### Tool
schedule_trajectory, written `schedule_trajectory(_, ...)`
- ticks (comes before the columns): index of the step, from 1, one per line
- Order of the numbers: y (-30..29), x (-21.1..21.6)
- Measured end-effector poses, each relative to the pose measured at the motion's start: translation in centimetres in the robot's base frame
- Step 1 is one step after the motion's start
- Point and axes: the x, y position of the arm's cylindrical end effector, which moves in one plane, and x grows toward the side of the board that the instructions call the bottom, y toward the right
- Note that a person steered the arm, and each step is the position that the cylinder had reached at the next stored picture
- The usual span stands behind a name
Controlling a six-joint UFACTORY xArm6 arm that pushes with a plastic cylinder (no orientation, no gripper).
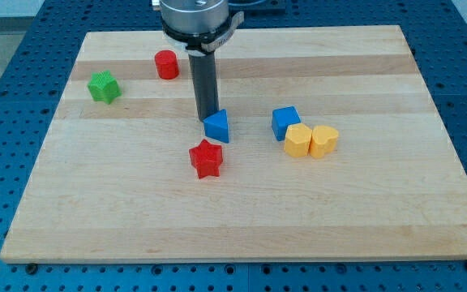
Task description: Push the triangle and hexagon into the group of blocks
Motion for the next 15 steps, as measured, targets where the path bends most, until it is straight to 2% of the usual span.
schedule_trajectory(2,-2.9,3.2)
schedule_trajectory(7,7.7,3.0)
schedule_trajectory(8,5.7,3.0)
schedule_trajectory(9,0.9,3.0)
schedule_trajectory(12,-8.5,3.0)
schedule_trajectory(15,-14.7,3.3)
